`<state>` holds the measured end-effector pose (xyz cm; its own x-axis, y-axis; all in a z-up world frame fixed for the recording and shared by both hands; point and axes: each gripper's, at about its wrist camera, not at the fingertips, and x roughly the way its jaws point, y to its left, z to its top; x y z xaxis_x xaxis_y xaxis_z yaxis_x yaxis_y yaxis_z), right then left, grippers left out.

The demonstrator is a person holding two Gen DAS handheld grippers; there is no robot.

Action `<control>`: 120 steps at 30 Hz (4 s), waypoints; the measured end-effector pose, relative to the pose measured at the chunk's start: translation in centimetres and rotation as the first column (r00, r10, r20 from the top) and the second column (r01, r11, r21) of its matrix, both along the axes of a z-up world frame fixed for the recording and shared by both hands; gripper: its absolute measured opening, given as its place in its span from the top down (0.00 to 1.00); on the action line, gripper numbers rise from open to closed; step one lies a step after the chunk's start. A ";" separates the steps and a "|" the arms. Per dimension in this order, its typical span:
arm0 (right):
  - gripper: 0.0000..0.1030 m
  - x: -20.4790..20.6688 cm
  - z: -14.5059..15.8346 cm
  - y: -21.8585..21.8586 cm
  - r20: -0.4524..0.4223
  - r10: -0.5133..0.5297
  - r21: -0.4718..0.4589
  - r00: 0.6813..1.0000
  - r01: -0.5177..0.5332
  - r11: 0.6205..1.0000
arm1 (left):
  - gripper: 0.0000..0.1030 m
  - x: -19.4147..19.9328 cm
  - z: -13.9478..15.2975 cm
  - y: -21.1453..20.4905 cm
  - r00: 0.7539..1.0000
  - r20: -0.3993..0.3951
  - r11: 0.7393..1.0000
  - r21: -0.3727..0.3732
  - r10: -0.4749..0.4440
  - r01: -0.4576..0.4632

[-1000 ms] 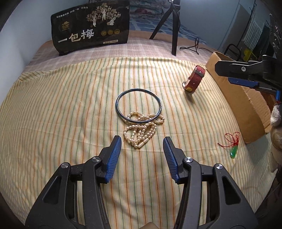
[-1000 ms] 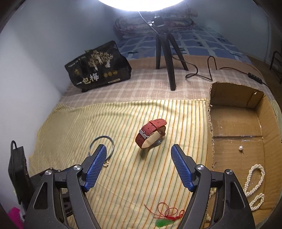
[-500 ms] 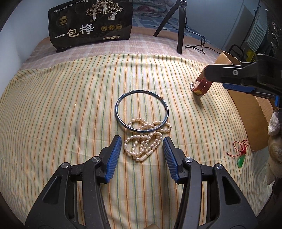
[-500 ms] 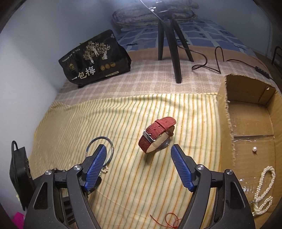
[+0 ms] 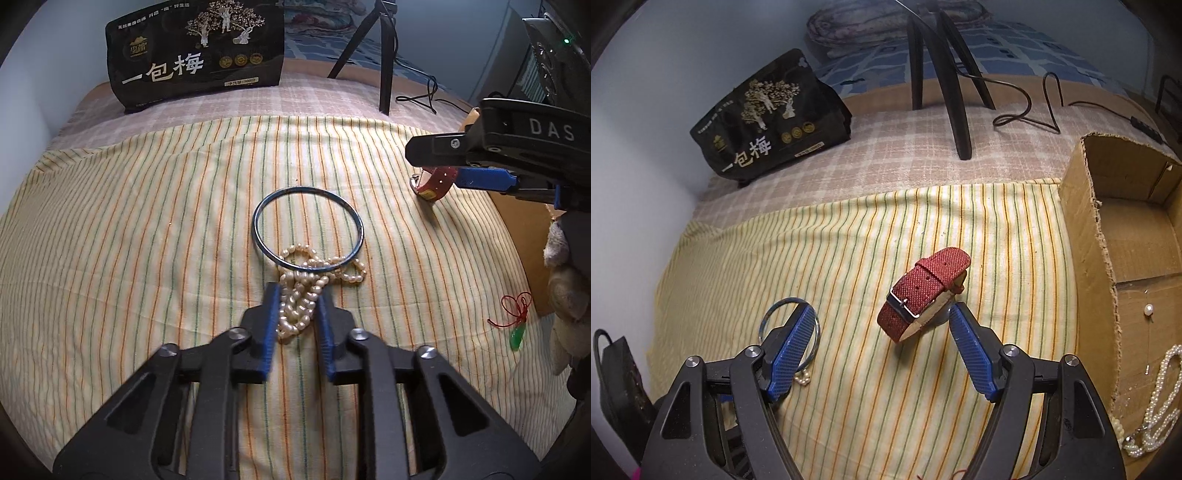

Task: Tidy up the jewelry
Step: 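Close the left tool on the pearl strand while the right tool closes on the watch strap, then lift and carry the pearl strand and red watch in both tools into the box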

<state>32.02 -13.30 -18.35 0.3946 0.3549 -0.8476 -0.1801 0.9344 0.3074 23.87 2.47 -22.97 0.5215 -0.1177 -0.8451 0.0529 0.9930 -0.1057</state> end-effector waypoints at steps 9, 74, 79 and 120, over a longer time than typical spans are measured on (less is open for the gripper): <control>0.66 0.8 -0.8 0.2 -0.022 -0.001 0.003 1.000 0.001 1.000 | 0.94 -0.3 0.1 -0.2 1.000 0.011 1.000 0.007 -0.012 0.012; 0.96 -11.0 11.0 -15.3 0.228 -0.074 0.032 0.971 0.068 0.997 | 0.96 -5.0 19.5 -12.8 0.912 0.369 0.928 -0.243 -0.180 0.281; 0.96 -11.6 10.3 -17.5 0.210 -0.096 0.019 0.973 0.094 0.995 | 0.96 -4.9 19.8 -15.9 0.902 0.373 0.909 -0.258 -0.218 0.327; 0.93 -10.1 4.2 -20.8 0.067 -0.133 -0.057 0.989 0.137 0.989 | 0.96 -0.7 12.2 -22.1 0.938 0.224 0.936 -0.172 -0.265 0.306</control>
<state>21.87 -34.07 -14.18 0.4883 0.2432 -0.8381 -0.0682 0.9681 0.2411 23.15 -19.65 -10.77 0.5917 -0.4430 -0.6735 0.3707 0.8914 -0.2606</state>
